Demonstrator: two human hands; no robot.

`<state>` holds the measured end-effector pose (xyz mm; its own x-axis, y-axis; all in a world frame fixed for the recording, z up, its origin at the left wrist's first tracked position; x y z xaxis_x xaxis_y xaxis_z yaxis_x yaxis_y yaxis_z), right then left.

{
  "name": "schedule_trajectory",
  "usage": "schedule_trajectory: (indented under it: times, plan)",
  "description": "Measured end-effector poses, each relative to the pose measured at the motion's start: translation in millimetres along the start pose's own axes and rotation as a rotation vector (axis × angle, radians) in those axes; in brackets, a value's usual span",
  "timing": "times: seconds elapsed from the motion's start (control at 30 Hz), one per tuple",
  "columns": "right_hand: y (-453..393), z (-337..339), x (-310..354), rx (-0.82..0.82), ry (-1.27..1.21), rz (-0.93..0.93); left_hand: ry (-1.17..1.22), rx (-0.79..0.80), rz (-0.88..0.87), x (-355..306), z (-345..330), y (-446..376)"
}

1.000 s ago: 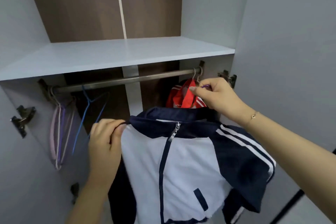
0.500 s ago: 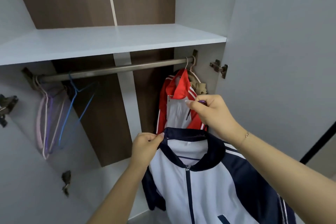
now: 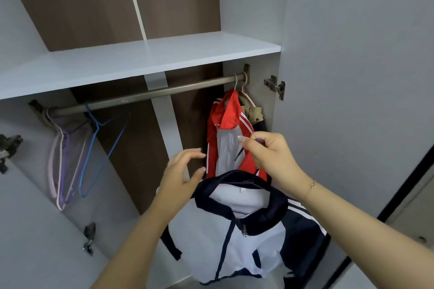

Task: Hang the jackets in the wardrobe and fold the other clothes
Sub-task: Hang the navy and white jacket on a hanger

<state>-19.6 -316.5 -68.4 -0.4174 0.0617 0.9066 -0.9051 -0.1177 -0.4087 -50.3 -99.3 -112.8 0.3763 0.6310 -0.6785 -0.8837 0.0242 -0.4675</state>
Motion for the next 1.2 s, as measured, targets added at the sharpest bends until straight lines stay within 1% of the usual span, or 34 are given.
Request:
schedule_trajectory:
  times: [0.03, 0.1, 0.13, 0.17, 0.27, 0.3, 0.37, 0.43, 0.53, 0.57, 0.67, 0.73, 0.77, 0.8, 0.83, 0.87, 0.9, 0.93, 0.97, 1.03, 1.07, 1.1, 1.13, 1.17, 1.2]
  plan:
    - [-0.6, 1.0, 2.2, 0.008, -0.012, 0.005, -0.058, 0.004, 0.046, 9.7, 6.3, 2.3]
    - [-3.3, 1.8, 8.2, 0.015, -0.053, 0.018, -0.054, 0.177, 0.154, 23.7, 10.6, 11.1]
    - [-4.8, 1.2, 11.1, 0.020, -0.076, 0.023, -0.063, 0.246, 0.156, 26.1, 8.8, 16.2]
    - [-6.0, -0.6, 13.9, 0.029, -0.093, 0.027, -0.103, 0.263, 0.107, 24.4, 6.3, 20.3]
    - [-6.5, -14.2, 19.1, 0.062, -0.100, 0.040, -0.130, 0.204, -0.052, 10.3, -9.5, 23.9]
    - [-6.1, -20.2, 20.1, 0.074, -0.092, 0.039, -0.136, 0.178, -0.075, 3.8, -16.0, 22.2]
    - [-6.2, -29.5, 22.1, 0.096, -0.072, 0.035, -0.153, 0.147, -0.060, -5.4, -30.9, 16.9]
    - [-7.9, -30.8, 23.2, 0.088, -0.068, 0.025, -0.138, 0.148, -0.009, -11.2, -40.8, 12.0]
    - [-8.5, -22.4, 18.6, 0.064, -0.087, 0.003, 0.070, 0.168, 0.120, -21.3, -40.8, 9.7]
    - [-6.8, -20.0, 16.3, 0.066, -0.077, 0.004, 0.103, 0.179, 0.140, -22.9, -40.4, 9.3]
    - [-0.8, -16.7, 11.3, 0.089, -0.042, 0.002, 0.035, 0.254, 0.183, -22.0, -43.6, 6.2]
    - [1.5, -14.4, 10.0, 0.111, -0.019, -0.013, 0.137, 0.311, 0.301, -18.8, -45.0, 3.7]
    - [2.2, -12.7, 8.9, 0.121, -0.013, -0.022, 0.196, 0.300, 0.357, -16.1, -43.9, 2.1]
    - [2.7, -10.6, 8.0, 0.131, -0.015, -0.031, 0.244, 0.249, 0.403, -13.7, -40.3, 0.0]
    - [3.6, -8.7, 6.9, 0.138, -0.018, -0.043, 0.260, 0.164, 0.430, -10.3, -35.4, -3.0]
    - [4.4, -7.0, 5.4, 0.142, -0.018, -0.056, 0.214, 0.084, 0.435, -7.4, -28.8, -6.1]
    - [5.2, -6.0, 3.4, 0.142, -0.016, -0.068, 0.130, 0.055, 0.404, -5.8, -23.5, -8.7]
    - [5.5, -5.7, 2.4, 0.141, -0.012, -0.079, 0.062, 0.093, 0.347, -6.4, -20.5, -9.8]
    - [5.5, -6.3, 2.3, 0.140, -0.010, -0.083, 0.054, 0.191, 0.287, -7.3, -21.3, -7.9]
    - [3.4, -9.1, 4.0, 0.147, -0.010, -0.065, 0.106, 0.460, 0.261, -12.7, -32.0, 5.9]
    - [1.6, -10.8, 5.7, 0.149, -0.004, -0.046, 0.084, 0.518, 0.224, -14.1, -39.0, 14.4]
    - [-0.4, -12.2, 7.9, 0.147, 0.006, -0.029, 0.008, 0.490, 0.143, -12.9, -45.8, 19.7]
    - [-2.8, -12.7, 9.8, 0.145, 0.018, -0.018, -0.046, 0.410, 0.057, -10.8, -50.6, 20.9]
    - [-5.9, -12.2, 11.4, 0.152, 0.030, -0.011, -0.049, 0.329, 0.004, -9.7, -51.1, 18.9]
    - [-10.3, -10.3, 13.8, 0.173, 0.040, -0.007, -0.025, 0.267, -0.010, -5.9, -49.1, 14.8]
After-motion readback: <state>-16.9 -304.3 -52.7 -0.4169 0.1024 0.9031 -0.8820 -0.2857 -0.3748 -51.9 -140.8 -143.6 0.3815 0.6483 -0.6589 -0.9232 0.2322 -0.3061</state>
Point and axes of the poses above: each hand's wrist, its own y-axis away from the middle knuckle, its own z-axis out of the back of the hand, x = y × z, the point moved 2 cm from there along -y, towards the middle knuckle, and after that the axes turned 4 degrees about -x, right-handed, at the moved point
